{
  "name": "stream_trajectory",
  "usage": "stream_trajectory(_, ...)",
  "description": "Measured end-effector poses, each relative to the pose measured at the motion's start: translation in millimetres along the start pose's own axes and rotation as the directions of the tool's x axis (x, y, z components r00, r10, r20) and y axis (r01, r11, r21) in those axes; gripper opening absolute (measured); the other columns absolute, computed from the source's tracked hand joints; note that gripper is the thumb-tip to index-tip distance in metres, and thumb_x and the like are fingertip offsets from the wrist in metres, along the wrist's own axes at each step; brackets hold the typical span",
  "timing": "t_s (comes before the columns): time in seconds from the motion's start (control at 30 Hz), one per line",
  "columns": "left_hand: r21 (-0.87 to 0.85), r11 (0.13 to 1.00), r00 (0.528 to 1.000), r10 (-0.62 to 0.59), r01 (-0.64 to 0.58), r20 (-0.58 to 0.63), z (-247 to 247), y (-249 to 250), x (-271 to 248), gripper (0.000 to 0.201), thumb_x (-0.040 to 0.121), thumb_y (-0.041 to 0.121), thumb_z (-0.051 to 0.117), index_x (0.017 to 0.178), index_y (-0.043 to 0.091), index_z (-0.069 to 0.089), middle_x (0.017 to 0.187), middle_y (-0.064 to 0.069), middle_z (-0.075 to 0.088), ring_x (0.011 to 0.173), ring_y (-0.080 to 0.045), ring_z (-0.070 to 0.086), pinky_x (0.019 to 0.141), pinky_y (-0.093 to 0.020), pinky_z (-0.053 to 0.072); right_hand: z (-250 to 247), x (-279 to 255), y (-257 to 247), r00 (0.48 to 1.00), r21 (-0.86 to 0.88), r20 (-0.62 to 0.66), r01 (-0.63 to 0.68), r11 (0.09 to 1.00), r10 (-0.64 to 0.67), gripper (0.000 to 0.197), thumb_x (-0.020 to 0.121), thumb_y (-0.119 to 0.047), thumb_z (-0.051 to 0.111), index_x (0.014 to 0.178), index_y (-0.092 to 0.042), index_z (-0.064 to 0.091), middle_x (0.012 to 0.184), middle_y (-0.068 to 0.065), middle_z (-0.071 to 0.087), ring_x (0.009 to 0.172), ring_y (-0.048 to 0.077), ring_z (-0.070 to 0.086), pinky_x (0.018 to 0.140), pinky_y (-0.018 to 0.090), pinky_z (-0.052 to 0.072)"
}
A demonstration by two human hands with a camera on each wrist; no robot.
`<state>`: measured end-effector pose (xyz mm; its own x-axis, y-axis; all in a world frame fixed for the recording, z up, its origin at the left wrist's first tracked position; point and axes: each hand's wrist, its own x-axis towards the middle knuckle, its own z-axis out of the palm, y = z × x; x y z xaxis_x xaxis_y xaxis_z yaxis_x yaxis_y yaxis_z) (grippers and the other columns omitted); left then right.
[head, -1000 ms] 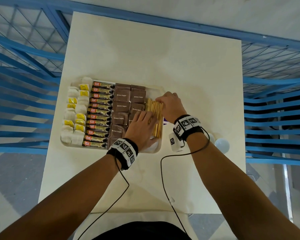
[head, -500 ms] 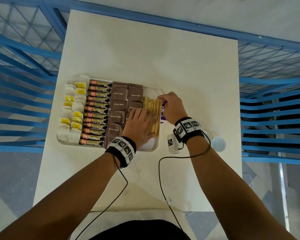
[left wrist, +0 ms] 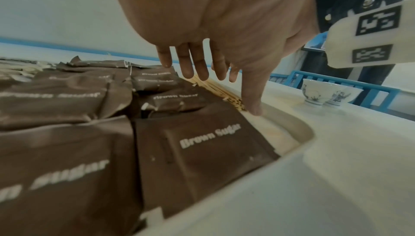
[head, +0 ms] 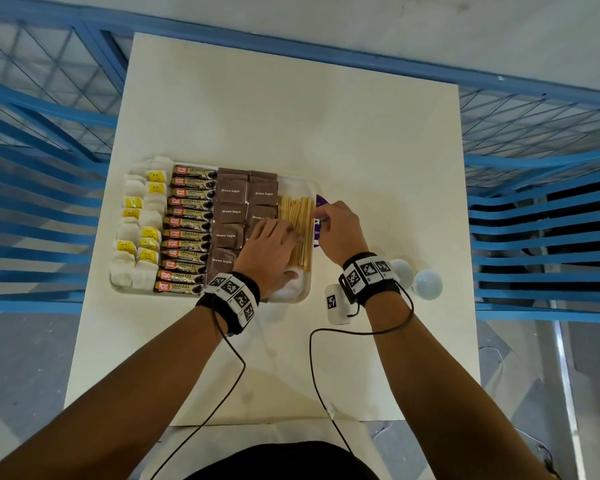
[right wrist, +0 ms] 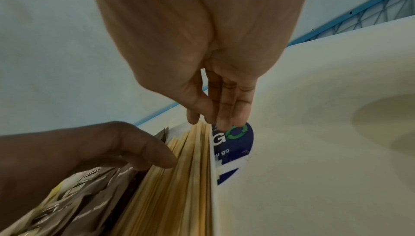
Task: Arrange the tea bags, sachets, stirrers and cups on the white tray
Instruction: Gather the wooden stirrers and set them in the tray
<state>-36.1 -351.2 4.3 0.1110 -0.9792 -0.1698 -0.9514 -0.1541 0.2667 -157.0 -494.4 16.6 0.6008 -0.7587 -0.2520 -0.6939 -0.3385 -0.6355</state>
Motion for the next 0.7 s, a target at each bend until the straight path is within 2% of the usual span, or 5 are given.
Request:
stream_trajectory(0.2, -0.056, 0.998, 0.999, 0.042, -0.043, -0.02, 0.8, -3.2, -4.8, 0.05, 0.087, 0.031, 0.073, 0.132, 0.015, 0.058, 0.138, -0.009, 0.05, 0.133, -0.03, 0.044, 0.119, -0.047, 0.033, 3.8, -14.4, 2.4, 0.998, 0.031, 0.011, -0.06, 0.998, 0.06, 0.034, 0.091, 0.005, 0.048, 0.11, -0.011, 0.071, 0.112, 0.004, 0.059, 0.1, 0.018, 0.06, 0.089, 0.02, 0.046)
stream_trajectory(0.37, -0.176, 0.983, 0.996, 0.033, -0.047, -0.084, -8.7, -6.9, -17.2, 0.057, 0.081, 0.042, 0.076, 0.127, 0.015, 0.058, 0.135, -0.007, 0.052, 0.128, -0.028, 0.045, 0.113, -0.046, 0.039, 4.9, -29.6, -2.6, 0.997, 0.062, -0.052, -0.055, 0.997, 0.059, 0.034, 0.091, 0.004, 0.048, 0.111, -0.013, 0.07, 0.111, 0.003, 0.061, 0.098, 0.017, 0.062, 0.092, 0.024, 0.051)
stream_trajectory(0.47, -0.306, 0.949, 0.963, -0.149, 0.074, -0.226, -13.8, -22.8, -42.8, 0.033, 0.088, 0.031, 0.07, 0.116, 0.017, 0.06, 0.125, -0.004, 0.055, 0.119, -0.024, 0.047, 0.105, -0.042, 0.043, 9.5, -47.2, -8.7, 0.995, 0.088, -0.092, -0.022, 0.996, 0.03, 0.036, 0.09, 0.005, 0.052, 0.118, -0.012, 0.066, 0.112, -0.001, 0.057, 0.099, 0.016, 0.061, 0.093, 0.023, 0.051)
stream_trajectory(0.57, -0.371, 0.897, 0.861, -0.373, 0.24, -0.346, -12.4, -47.6, -80.7, 0.022, 0.088, 0.019, 0.067, 0.109, 0.016, 0.063, 0.116, -0.006, 0.058, 0.109, -0.027, 0.052, 0.093, -0.042, 0.046, 26.1, -73.9, -11.2, 0.994, 0.026, -0.088, 0.059, 0.998, -0.057, 0.039, 0.087, 0.0, 0.061, 0.123, -0.015, 0.062, 0.119, 0.001, 0.055, 0.107, 0.021, 0.055, 0.095, 0.031, 0.051)
stream_trajectory(0.7, -0.372, 0.836, 0.783, -0.526, 0.404, -0.333, -1.4, -76.7, -135.2, 0.021, 0.085, 0.012, 0.067, 0.105, 0.017, 0.067, 0.109, -0.007, 0.061, 0.103, -0.031, 0.054, 0.087, -0.044, 0.043, 56.7, -108.5, -9.9, 0.988, -0.097, -0.12, 0.083, 0.992, -0.095, 0.045, 0.082, -0.01, 0.068, 0.125, -0.014, 0.056, 0.124, 0.009, 0.052, 0.111, 0.026, 0.049, 0.095, 0.036, 0.048)
